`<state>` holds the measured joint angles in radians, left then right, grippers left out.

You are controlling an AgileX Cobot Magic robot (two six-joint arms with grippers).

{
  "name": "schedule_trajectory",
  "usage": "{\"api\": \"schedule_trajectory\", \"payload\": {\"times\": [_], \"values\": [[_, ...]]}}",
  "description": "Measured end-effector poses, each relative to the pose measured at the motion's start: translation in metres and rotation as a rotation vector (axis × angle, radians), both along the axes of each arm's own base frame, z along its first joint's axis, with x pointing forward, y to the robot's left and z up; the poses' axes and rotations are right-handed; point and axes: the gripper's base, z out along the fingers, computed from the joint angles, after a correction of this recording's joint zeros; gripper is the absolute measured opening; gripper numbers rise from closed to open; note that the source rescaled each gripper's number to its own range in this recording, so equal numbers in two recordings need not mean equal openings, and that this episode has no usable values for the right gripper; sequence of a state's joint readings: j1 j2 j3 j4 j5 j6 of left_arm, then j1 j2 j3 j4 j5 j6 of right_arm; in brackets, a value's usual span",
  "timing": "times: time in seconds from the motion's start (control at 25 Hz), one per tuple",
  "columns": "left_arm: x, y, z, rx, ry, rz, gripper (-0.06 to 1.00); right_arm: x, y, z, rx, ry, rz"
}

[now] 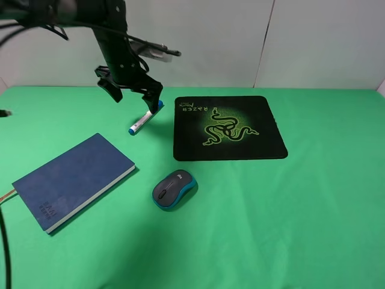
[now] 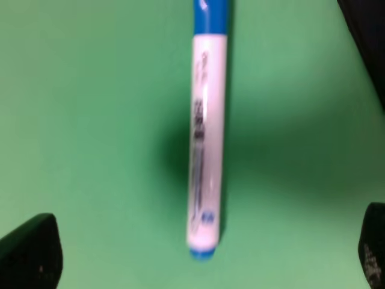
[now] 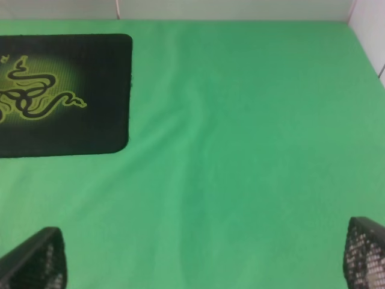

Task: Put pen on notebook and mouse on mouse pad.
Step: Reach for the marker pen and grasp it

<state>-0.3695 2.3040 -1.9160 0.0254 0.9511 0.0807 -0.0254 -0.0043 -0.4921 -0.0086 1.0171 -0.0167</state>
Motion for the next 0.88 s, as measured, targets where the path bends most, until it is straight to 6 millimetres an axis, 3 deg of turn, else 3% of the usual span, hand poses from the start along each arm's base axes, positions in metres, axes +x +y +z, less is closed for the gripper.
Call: {"api": "schedule_trajectory", "payload": {"times": [0.36,0.68,0.88], "values": [[0.010,-0.008,-0.048,0.008,0.034,0.016,0.98,0.000,0.000,0.000,0.000,0.000,0.000],[0.012,-0.011,-0.057,0.001,0.013,0.011,0.96,0.000,0.000,0.000,0.000,0.000,0.000],[0.012,-0.011,-0.058,0.005,0.013,0.007,0.85,0.000,0.000,0.000,0.000,0.000,0.000]]}}
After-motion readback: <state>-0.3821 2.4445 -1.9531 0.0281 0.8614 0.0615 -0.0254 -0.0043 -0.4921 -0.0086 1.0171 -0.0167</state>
